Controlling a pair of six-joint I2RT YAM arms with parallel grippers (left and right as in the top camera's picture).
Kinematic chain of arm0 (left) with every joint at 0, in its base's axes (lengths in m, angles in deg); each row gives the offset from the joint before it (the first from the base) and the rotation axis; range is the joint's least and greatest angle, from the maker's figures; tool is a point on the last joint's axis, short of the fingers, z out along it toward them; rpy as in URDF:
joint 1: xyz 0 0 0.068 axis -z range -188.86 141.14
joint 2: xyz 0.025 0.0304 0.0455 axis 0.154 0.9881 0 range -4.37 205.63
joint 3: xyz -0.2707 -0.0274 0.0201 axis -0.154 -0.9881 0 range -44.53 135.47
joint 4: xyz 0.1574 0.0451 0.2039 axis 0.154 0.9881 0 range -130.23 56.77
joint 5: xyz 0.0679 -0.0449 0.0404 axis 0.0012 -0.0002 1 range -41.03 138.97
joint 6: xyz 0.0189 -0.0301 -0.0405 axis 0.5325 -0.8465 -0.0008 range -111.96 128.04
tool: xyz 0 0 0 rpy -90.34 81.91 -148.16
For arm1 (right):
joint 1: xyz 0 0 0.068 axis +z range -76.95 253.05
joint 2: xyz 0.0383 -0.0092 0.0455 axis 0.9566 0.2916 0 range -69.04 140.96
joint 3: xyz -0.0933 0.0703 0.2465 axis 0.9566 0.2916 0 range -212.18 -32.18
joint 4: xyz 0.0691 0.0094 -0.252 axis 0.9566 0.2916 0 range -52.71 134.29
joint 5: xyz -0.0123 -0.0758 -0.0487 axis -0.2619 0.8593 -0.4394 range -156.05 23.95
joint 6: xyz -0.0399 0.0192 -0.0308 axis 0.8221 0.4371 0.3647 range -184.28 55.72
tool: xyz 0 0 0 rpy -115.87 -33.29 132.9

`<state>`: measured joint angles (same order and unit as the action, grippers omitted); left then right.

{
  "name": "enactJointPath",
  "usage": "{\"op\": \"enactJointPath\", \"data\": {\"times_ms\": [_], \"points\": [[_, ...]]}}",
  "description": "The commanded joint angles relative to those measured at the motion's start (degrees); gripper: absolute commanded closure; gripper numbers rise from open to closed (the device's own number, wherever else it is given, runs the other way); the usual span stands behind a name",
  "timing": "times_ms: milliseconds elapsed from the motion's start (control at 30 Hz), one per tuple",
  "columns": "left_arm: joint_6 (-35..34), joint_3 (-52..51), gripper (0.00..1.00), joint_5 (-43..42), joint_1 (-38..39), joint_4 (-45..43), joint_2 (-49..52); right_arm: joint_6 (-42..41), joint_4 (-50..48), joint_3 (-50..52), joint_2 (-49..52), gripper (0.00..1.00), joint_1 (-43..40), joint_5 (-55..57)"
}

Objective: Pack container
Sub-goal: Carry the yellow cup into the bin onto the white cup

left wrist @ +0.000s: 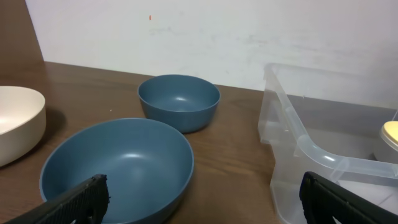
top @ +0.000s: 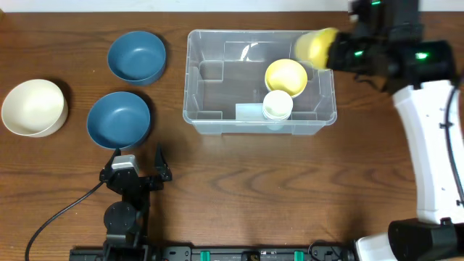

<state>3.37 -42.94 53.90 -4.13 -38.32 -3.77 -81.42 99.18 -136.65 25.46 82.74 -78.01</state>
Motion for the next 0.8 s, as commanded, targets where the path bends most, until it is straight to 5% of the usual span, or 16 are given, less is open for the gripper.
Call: {"op": "enactJointPath", "data": {"times_ms": [0,500,767], "points": [[0.1,-1.3,0.02,1.1,0.2,1.9,-0.3,0.2,1.5,0.7,3.5,0.99,4.4,1.7],[0.1,-1.3,0.02,1.1,0.2,1.9,-0.3,-2.1,9.1,2.6,7.0,0.99,9.9,7.6],[0.1,-1.3,0.02,1.1,0.2,1.9,-0.3,-2.1,3.5,9.5,7.0,0.99,9.9,6.7]]}}
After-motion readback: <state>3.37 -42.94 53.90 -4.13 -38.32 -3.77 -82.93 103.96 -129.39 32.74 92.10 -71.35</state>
